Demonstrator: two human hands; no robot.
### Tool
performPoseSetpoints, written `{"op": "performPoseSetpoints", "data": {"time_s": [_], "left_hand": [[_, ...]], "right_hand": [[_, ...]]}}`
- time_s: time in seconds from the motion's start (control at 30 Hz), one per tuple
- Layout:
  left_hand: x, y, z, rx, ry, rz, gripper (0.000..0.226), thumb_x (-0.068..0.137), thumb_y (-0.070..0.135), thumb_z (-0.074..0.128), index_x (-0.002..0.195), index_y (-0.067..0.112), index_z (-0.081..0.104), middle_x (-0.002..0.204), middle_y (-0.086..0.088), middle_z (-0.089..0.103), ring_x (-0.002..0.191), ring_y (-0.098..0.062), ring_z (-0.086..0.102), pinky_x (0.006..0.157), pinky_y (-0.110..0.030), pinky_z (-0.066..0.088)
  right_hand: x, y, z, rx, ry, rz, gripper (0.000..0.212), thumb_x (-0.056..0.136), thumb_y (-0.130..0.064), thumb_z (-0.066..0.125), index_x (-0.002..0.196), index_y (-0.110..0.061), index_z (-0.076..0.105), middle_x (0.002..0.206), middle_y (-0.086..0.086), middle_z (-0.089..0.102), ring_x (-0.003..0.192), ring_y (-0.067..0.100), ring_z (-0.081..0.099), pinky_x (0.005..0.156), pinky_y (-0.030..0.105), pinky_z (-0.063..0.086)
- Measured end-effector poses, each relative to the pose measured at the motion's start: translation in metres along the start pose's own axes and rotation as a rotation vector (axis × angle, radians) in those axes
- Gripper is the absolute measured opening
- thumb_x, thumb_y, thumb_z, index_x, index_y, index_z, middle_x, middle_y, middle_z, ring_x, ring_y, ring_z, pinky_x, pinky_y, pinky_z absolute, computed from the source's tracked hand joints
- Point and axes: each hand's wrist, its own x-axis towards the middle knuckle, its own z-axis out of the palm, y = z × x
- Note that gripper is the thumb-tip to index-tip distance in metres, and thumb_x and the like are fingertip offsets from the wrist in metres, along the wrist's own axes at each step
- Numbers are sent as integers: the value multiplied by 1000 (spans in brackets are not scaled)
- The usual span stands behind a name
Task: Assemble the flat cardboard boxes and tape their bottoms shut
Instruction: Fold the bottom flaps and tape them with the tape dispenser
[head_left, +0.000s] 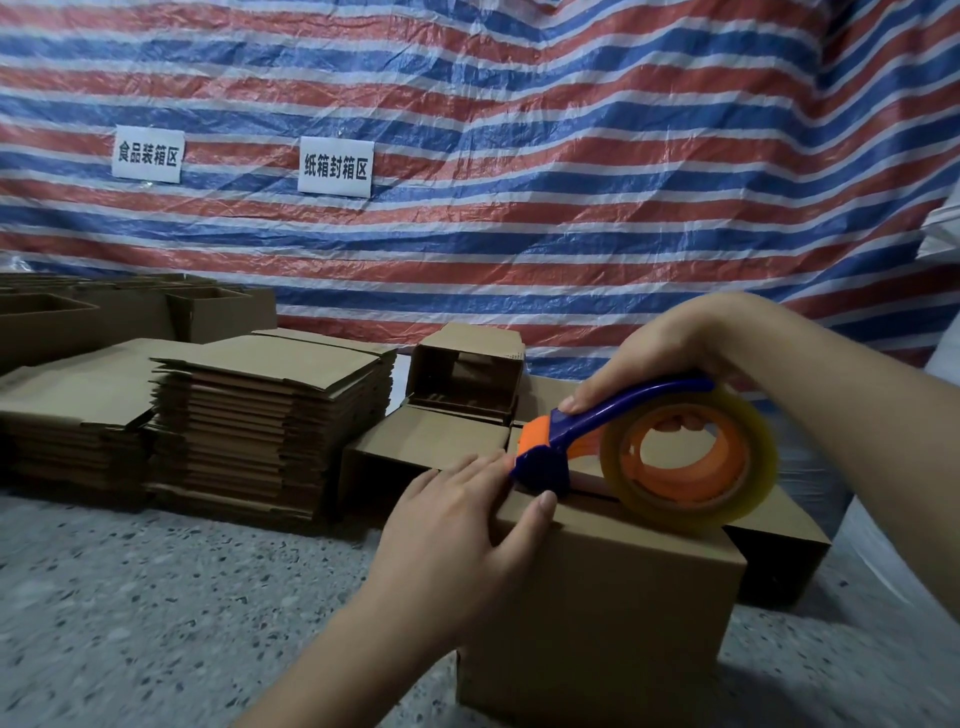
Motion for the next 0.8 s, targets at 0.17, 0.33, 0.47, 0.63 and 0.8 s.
{"op": "performPoseSetpoints", "data": {"time_s": [0.17, 0.33, 0.47, 0.63, 0.8], "left_hand": [[2, 0, -3, 127, -21, 10, 76, 86, 77, 12, 147, 40, 38, 151, 22, 39, 142, 0, 26, 108, -19, 12], [3, 1, -5, 173, -41, 16, 75, 85, 75, 9, 146, 41, 39, 150, 23, 39, 143, -1, 27, 111, -23, 15], [2, 0, -4, 197, -65, 19, 79, 85, 76, 5, 144, 39, 42, 149, 22, 41, 142, -2, 29, 112, -24, 16], [4, 4, -10, 236, -95, 63, 75, 87, 70, 5, 134, 37, 53, 140, 20, 52, 132, -3, 40, 107, -25, 27], [19, 19, -22, 396, -182, 102, 73, 86, 71, 2, 105, 31, 60, 106, 12, 62, 109, -10, 53, 99, -33, 38]], "right_hand": [[-1, 17, -8, 50, 16, -6, 85, 51, -73, 76, 111, -13, 71, 79, 7, 76, 62, 16, 71, 52, 25, 54], [1, 22, -15, 10, -42, 19, 82, 51, -75, 77, 103, -12, 75, 80, 8, 76, 62, 16, 71, 53, 26, 55], [-2, 58, -21, -23, -59, 92, 84, 37, -84, 83, 90, -18, 82, 95, 10, 78, 76, 19, 74, 69, 32, 59], [-6, 107, -11, 8, -80, 152, 103, 38, -85, 82, 114, -16, 73, 103, 10, 78, 88, 20, 75, 79, 32, 59], [-4, 108, -4, 22, -78, 123, 117, 27, -84, 84, 118, -12, 68, 103, 10, 78, 86, 20, 74, 78, 31, 58]]}}
